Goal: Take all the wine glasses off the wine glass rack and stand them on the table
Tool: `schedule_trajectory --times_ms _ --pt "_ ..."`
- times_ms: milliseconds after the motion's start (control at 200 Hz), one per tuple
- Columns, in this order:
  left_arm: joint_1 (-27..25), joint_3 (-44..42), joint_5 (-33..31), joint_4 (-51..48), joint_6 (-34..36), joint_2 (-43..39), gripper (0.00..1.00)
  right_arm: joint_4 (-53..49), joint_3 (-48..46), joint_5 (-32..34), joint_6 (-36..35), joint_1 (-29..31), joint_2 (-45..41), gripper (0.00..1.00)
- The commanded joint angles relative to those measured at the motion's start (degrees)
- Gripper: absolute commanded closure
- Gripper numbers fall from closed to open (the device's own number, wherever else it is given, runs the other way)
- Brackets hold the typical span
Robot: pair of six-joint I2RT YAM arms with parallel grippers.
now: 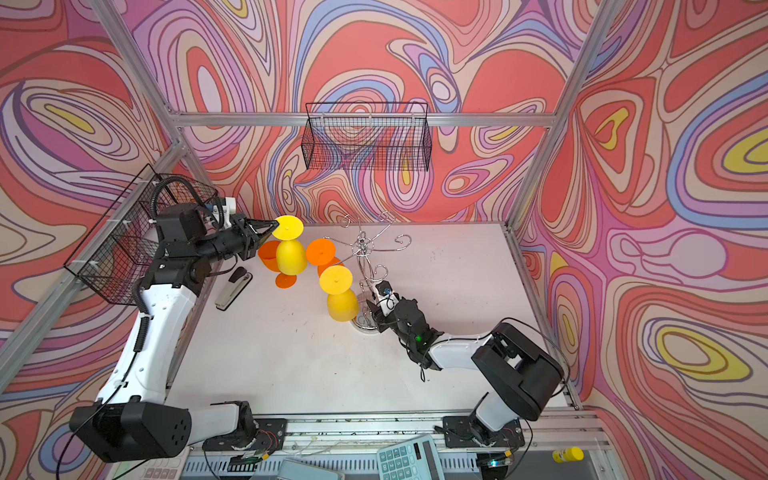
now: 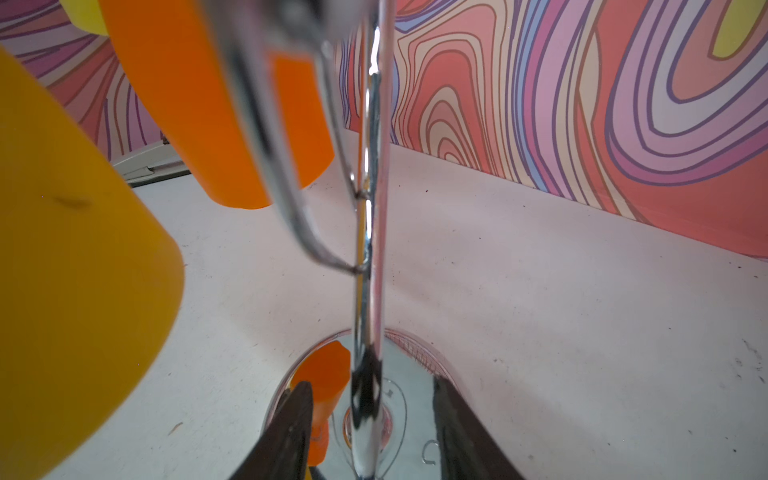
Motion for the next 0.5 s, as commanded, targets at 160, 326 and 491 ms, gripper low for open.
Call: schedule_trajectory --times_ms 160,326,491 --pt "0.2 0.6 1.0 1.6 0.4 0.0 1.0 1.3 1.8 0.7 -0.5 -0.9 2.6 0.56" --pt "0.1 0.7 1.0 1.2 0.6 -0.2 1.0 2.7 1.9 1.1 -0.4 -1.5 3.7 0.61" --pt "0.1 1.0 1.0 0.8 0.6 -0.4 1.0 4.1 2.4 1.3 -0.3 -1.7 5.5 0.7"
